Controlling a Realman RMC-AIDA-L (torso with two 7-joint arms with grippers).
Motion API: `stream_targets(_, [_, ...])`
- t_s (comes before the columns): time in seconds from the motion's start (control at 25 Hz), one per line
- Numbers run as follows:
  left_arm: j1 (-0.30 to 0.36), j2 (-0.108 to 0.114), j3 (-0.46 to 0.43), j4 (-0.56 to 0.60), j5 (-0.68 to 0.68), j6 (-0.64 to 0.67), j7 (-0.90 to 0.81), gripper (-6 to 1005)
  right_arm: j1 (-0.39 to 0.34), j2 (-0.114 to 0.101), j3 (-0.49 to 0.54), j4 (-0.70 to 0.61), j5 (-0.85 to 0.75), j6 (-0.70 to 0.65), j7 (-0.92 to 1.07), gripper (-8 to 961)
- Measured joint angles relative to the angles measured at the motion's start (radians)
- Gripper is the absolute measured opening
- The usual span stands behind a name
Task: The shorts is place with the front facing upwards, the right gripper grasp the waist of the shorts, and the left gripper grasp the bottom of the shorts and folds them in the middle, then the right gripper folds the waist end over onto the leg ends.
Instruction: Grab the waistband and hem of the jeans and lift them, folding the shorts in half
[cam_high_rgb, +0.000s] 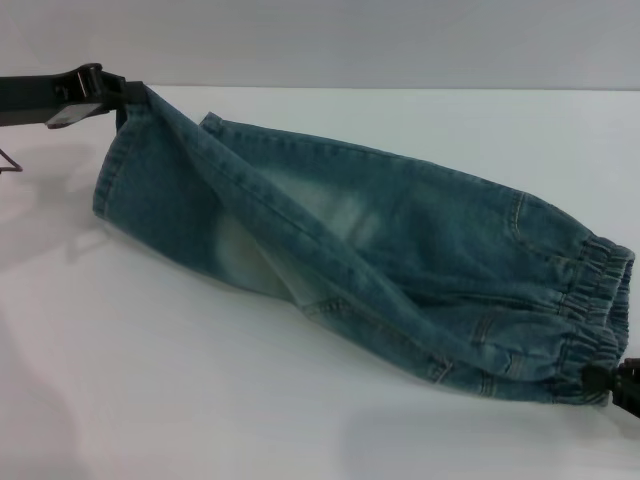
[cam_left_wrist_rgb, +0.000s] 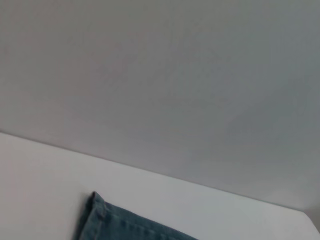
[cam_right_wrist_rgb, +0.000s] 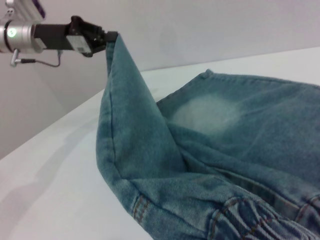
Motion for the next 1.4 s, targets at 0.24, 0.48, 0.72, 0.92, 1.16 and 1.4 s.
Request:
stream_targets(0.24, [0.001,-0.011,0.024,0.012,0.008,-0.055,0.001,49,-0.015,0.011,0.061,0.032,0.011,0.067,-0.04,2])
stream_targets(0.48, [-0.001,-0.012,0.068,0.015,0.009,-0.106,0.001,50,-0.027,0.026,0.092,0.04,0.068,0.129,-0.07,1])
stream_targets(0.72, [-0.003,-0.014,0.131,0.034,0.009,-0.162,0.0,51,-0.027,0.031,0.1,0.068,0.111,0.153,-0.104,1])
stream_targets(0.92, [-0.011,-0.028,0.18,0.071,0.01,-0.187,0.0,53,-0.015,0.039,0.103,0.078,0.137,0.15,-0.121,1])
stream_targets(1.16, [-0.028,-0.046,0.287,0.115,0.01,-0.247,-0.012,54,0.006,0.051,0.103,0.081,0.182,0.103,-0.067,3])
stream_targets(1.4, [-0.057,-0.063,0.303,0.115,0.052,-0.307,-0.013,55,0.002,0.051,0.105,0.08,0.262,0.056,0.02,2])
